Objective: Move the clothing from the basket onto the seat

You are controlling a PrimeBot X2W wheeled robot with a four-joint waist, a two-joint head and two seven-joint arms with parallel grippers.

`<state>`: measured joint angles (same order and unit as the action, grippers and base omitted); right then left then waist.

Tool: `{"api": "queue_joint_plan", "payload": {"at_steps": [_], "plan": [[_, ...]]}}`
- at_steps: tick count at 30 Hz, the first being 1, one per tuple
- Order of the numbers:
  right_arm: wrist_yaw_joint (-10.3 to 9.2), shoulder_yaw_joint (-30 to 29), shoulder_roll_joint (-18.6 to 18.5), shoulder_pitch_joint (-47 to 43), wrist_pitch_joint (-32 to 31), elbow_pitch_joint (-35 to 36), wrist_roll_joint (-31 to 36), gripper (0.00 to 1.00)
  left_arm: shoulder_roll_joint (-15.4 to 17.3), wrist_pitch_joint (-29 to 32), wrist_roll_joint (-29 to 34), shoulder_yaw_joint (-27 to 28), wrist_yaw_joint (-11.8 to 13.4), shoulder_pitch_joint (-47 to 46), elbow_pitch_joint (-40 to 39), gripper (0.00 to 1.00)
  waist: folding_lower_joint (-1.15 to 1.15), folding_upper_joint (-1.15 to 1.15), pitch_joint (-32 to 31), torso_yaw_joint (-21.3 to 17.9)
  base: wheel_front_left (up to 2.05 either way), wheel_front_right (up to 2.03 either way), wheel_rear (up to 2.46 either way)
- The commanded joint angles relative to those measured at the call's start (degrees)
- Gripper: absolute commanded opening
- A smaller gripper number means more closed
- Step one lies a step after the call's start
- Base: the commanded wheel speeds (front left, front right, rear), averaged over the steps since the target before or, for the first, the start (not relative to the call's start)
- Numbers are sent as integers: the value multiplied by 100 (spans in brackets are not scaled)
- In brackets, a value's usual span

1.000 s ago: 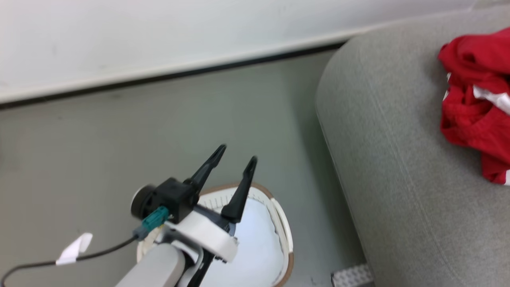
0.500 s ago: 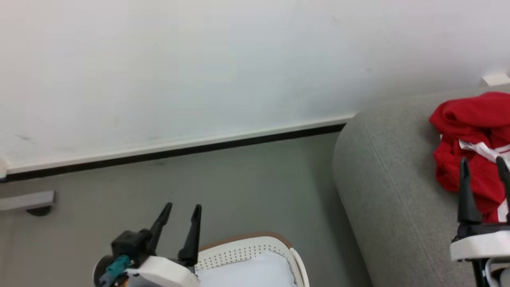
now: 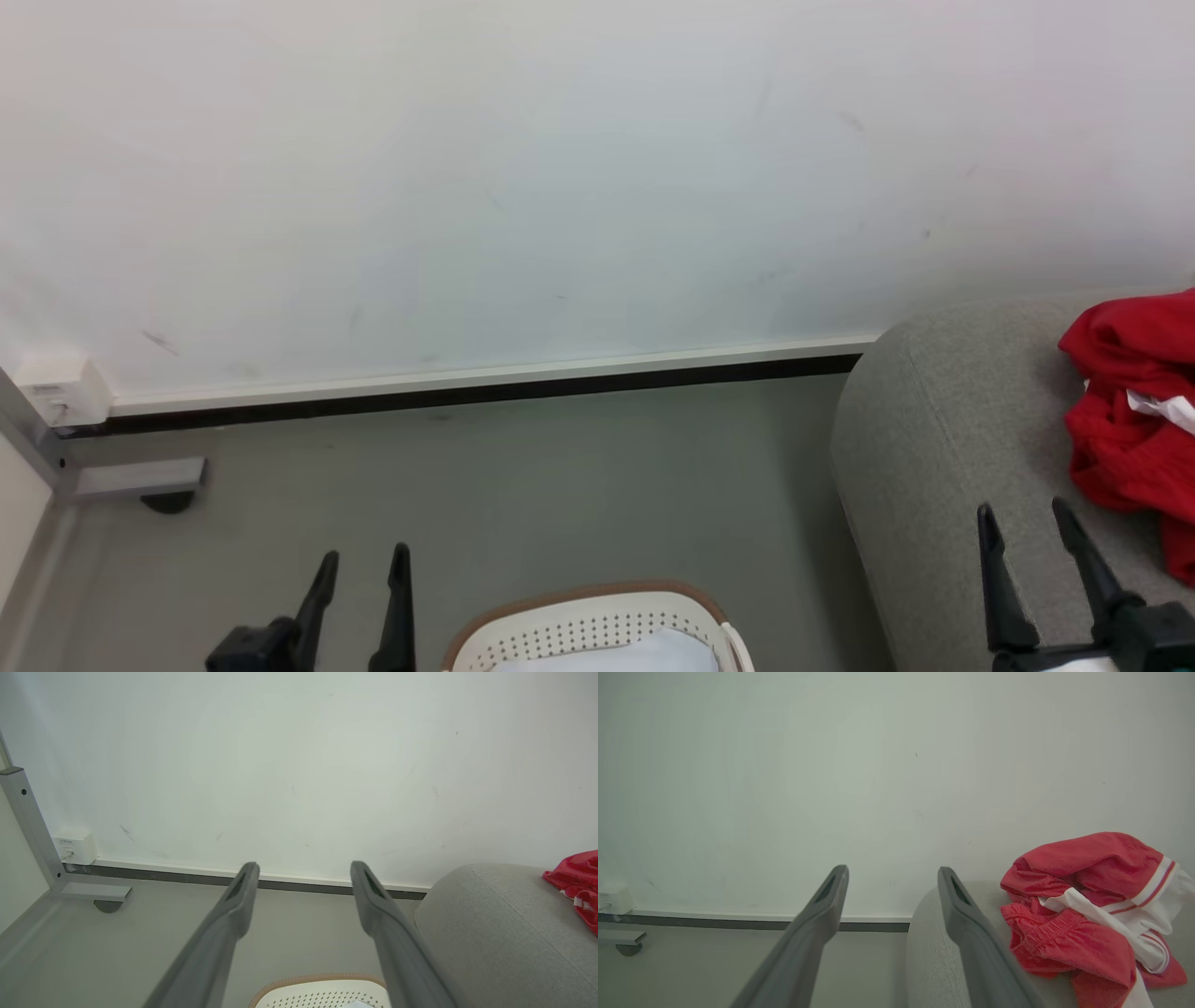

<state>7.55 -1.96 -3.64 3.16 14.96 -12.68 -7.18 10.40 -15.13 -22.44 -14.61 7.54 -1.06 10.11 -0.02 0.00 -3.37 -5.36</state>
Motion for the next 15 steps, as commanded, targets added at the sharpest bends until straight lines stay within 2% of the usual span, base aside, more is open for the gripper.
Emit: {"api": "queue_joint_plan", "payload": {"at_steps": [1, 7, 15], "plan": [[-13, 57, 11, -177, 11, -50, 22, 100, -91, -1, 100, 123, -50, 159, 1, 100, 2, 0, -62, 57, 0, 0, 0], [-14, 82, 63, -436, 11, -186, 72, 100, -374, -2, 366, 408, -237, 394, 75, 100, 2, 0, -146, 155, 0, 0, 0], [-13, 37, 84, -508, 11, -358, -47, 100, -555, -2, 660, 626, -446, 492, 169, 100, 2, 0, -135, 201, 0, 0, 0]]}}
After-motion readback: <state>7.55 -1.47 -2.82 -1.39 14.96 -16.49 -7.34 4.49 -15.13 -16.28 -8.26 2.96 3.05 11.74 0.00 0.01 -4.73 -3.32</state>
